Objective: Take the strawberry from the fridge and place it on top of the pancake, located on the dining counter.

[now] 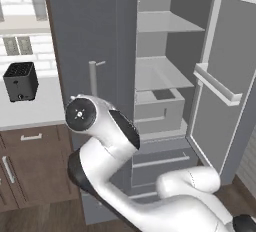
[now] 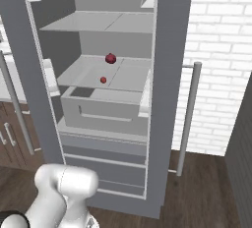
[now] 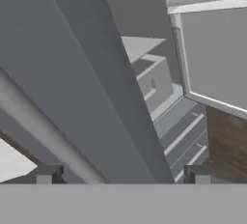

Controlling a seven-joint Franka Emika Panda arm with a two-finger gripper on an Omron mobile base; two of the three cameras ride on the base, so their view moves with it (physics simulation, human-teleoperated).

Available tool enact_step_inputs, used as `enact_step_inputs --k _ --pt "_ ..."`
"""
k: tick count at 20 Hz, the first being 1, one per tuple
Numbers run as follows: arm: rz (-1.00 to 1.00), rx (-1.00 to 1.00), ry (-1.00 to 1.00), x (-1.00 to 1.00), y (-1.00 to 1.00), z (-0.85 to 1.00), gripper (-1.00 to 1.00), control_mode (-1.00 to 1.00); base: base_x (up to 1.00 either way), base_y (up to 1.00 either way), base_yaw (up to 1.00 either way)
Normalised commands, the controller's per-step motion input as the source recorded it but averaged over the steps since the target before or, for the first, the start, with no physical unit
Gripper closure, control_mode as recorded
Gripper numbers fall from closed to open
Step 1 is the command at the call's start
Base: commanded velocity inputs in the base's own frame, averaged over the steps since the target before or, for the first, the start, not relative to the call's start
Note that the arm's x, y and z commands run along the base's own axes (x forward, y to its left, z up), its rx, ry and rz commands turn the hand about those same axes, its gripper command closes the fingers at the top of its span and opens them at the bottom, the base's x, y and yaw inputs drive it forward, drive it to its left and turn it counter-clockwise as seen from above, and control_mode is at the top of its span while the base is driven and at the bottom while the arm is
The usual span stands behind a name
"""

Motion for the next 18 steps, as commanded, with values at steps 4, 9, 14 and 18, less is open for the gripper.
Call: enact_step_inputs --k 4,9,14,18 --pt "0.02 0.62 0.00 -0.39 -0.98 0.24 -1.00 -1.00 0.00 0.00 0.00" --pt "0.01 0.76 0.00 0.00 -1.00 0.34 -1.00 -1.00 0.00 0.00 0.00" --pt "0.11 0.84 0.01 0.03 -1.00 0.21 -1.00 -1.00 0.00 0.00 0.00" --pt "0.14 0.45 0.14 0.19 -0.78 0.18 -1.00 -1.00 0.00 0.00 0.00"
